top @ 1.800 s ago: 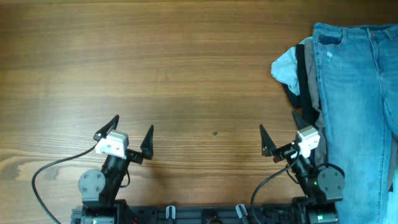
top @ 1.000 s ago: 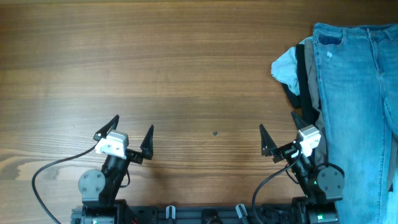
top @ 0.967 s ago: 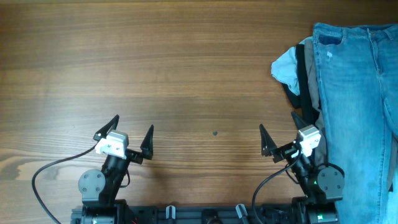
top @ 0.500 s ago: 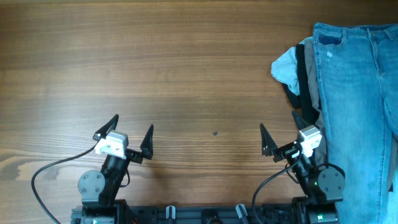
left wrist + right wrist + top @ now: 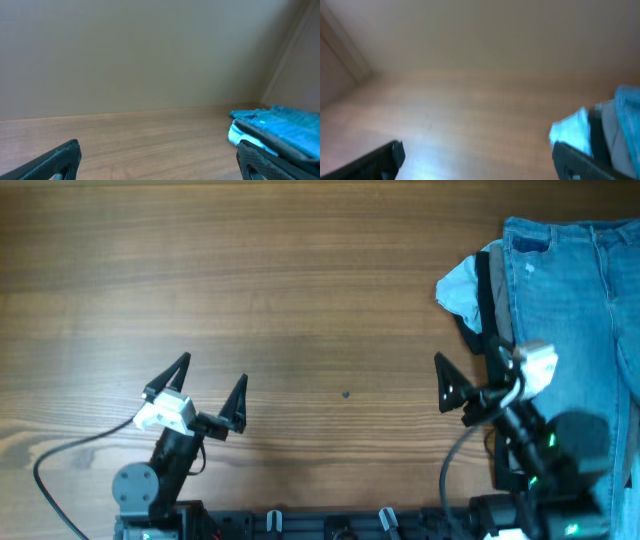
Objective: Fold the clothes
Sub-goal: 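Grasp the light blue jeans waistband with both grippers from the pile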
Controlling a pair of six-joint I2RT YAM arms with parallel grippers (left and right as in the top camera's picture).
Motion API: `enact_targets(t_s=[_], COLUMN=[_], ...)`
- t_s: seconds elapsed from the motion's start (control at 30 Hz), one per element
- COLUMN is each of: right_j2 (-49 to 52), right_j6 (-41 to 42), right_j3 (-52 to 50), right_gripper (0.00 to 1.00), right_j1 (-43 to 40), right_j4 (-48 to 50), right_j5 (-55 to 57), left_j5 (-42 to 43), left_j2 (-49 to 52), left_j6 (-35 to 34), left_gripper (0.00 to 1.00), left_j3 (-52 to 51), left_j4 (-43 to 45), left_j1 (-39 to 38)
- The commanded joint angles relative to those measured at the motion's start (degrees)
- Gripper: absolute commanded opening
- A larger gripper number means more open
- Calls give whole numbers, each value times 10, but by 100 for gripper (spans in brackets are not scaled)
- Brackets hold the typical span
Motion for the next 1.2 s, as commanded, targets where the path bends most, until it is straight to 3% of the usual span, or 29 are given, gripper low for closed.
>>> enact_targets(t_s=[0.0, 0.1, 0.13, 0.23, 0.27, 0.3, 0.4, 0.5, 0.63, 0.77, 0.87, 0.93, 0.97, 1.03, 1.07, 1.13, 1.17], right_j2=[180, 345, 407, 466, 477, 495, 542, 622, 746, 834, 885, 893, 893, 890, 888, 881, 874], right_j6=[6, -39, -68, -56, -43, 19, 76, 87, 101, 63, 32, 21, 21, 26, 25, 23, 14], right_j3=[152, 308, 371, 405, 405, 405, 405, 405, 405, 405, 405, 405, 405, 405, 407, 407, 407], right_gripper=[100, 100, 100, 100, 100, 100, 100, 97, 80, 72, 58, 57, 41, 29, 28, 37, 35], right_j1=[-2, -1, -2, -2, -4, -19, -74, -139, -201, -209, -209, -209, -209, -212, -215, -221, -223], right_j4=[-74, -162, -186, -214, -208, -200, -182, -159, -102, -51, -31, -23, -17, -13, -11, -11, -10], right_j5=[12, -13, -70, -126, -79, 45, 211, 222, 220, 188, 146, 134, 147, 196, 207, 195, 174], left_j5=[18, 18, 18, 17, 17, 6, 0, 3, 3, 3, 3, 3, 3, 3, 3, 3, 3], left_j2=[113, 256, 351, 508, 558, 630, 707, 728, 728, 728, 728, 728, 728, 728, 728, 728, 728], left_j6=[-26, -26, -22, -19, -19, -19, 7, 7, 6, 7, 7, 7, 7, 6, 7, 7, 7], left_gripper=[100, 100, 100, 100, 100, 100, 100, 100, 100, 100, 100, 100, 100, 100, 100, 100, 100], left_j3=[127, 276, 384, 571, 629, 712, 784, 791, 791, 791, 791, 791, 791, 791, 791, 791, 791], left_j4=[-56, -176, -275, -440, -489, -554, -589, -583, -584, -586, -586, -586, -586, -586, -586, -586, -586], left_j1=[-3, -3, -3, -2, -2, -2, -2, -2, -2, -2, -2, -2, -2, -2, -2, -2, -2])
